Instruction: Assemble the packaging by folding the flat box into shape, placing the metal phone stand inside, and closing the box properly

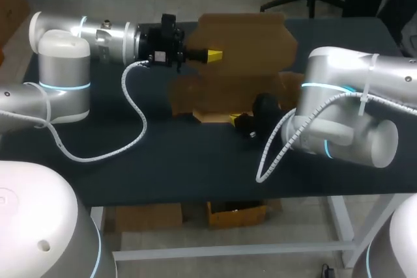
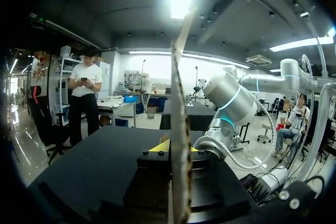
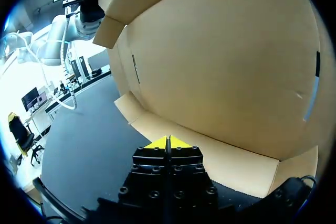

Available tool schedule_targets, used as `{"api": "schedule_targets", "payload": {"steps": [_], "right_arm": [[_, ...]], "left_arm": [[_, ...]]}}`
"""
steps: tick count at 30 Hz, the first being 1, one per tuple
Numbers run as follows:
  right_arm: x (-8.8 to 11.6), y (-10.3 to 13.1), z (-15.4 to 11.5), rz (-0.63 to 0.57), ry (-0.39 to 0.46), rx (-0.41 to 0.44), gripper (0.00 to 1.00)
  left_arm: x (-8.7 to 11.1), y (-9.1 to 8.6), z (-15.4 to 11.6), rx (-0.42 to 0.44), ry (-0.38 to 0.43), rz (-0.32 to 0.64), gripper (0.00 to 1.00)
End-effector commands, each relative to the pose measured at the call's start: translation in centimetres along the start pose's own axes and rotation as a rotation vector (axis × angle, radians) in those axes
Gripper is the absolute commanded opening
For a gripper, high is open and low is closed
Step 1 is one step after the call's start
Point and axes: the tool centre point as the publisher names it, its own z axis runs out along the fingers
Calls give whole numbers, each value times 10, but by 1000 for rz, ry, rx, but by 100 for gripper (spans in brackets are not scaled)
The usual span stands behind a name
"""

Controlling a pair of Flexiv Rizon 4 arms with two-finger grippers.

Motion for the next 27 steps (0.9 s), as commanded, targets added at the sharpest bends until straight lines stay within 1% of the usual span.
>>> {"api": "schedule_targets", "payload": {"steps": [1,10,27], "right_arm": [[-1,-5,4,0,-6,-3,0],[-1,-5,4,0,-6,-3,0],[-1,-5,4,0,-6,-3,0]], "left_arm": [[2,5,2,-2,3,-7,0],[8,8,5,-11,18,-23,0],[15,15,10,-4,17,-42,0]]}}
